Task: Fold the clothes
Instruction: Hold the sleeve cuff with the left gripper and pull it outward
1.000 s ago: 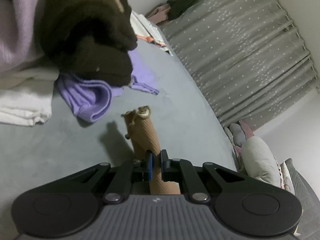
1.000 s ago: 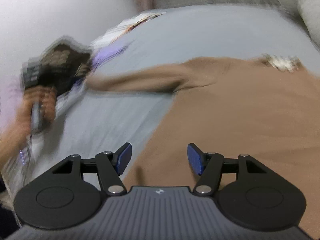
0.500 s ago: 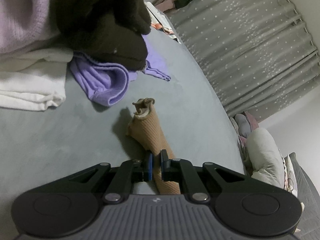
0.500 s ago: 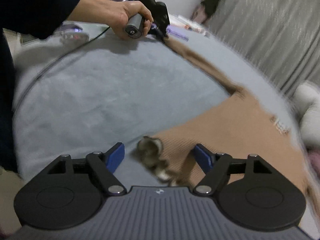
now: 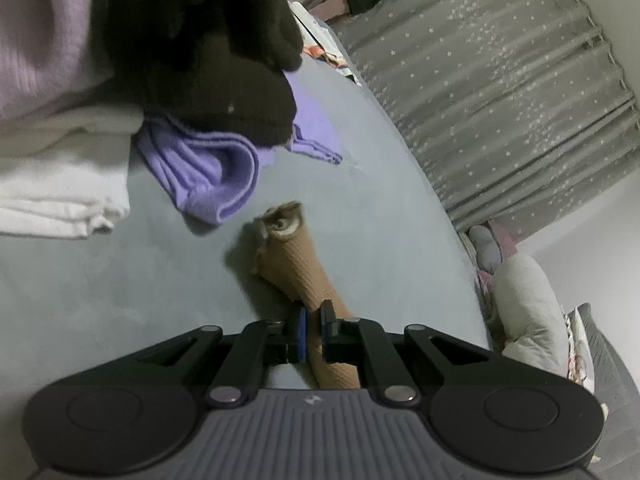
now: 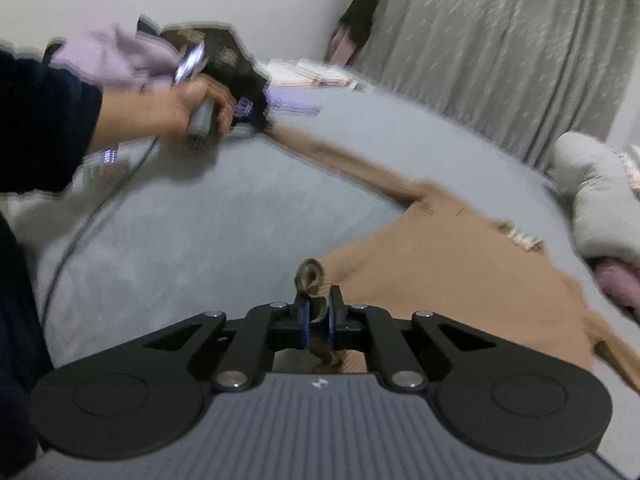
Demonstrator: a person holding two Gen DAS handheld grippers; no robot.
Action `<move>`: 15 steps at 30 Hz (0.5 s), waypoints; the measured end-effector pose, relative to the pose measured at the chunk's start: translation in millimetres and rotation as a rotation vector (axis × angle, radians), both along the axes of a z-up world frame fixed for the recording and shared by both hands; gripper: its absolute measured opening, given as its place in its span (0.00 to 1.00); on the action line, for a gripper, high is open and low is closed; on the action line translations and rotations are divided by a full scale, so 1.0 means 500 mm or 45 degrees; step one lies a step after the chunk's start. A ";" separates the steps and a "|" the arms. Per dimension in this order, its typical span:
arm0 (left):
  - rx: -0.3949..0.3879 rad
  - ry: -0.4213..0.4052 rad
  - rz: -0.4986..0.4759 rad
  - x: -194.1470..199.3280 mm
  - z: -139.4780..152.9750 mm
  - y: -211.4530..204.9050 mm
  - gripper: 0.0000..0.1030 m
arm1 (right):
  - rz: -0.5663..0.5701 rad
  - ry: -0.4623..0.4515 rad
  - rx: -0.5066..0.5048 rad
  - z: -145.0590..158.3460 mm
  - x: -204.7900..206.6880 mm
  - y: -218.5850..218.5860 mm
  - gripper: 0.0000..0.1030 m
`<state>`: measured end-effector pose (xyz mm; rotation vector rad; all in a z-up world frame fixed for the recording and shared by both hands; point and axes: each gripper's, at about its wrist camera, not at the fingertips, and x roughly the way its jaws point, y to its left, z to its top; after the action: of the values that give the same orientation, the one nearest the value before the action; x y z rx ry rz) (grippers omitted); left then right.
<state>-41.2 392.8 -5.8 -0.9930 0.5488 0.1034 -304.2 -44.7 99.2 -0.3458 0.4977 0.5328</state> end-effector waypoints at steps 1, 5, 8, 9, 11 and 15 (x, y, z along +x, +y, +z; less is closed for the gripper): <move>-0.016 -0.003 0.007 -0.002 0.000 0.004 0.05 | -0.005 0.019 0.032 0.006 0.004 -0.009 0.08; -0.020 -0.014 0.015 -0.008 0.008 0.008 0.05 | 0.048 0.105 0.055 -0.015 0.003 -0.014 0.08; -0.029 -0.035 0.046 -0.017 0.010 0.013 0.05 | 0.141 0.201 0.018 -0.068 -0.006 0.006 0.08; -0.023 -0.031 0.047 -0.018 0.009 0.013 0.05 | 0.158 0.230 0.014 -0.083 -0.008 0.012 0.08; -0.013 -0.019 0.045 -0.020 0.006 0.012 0.05 | 0.206 0.294 0.023 -0.113 -0.013 0.019 0.07; -0.030 -0.021 0.054 -0.028 0.004 0.016 0.05 | 0.253 0.286 0.054 -0.105 -0.022 0.018 0.10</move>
<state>-55.1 401.0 -3.9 -1.0278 0.5153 0.1267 -315.1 -35.5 46.6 -0.2976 0.6723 0.7794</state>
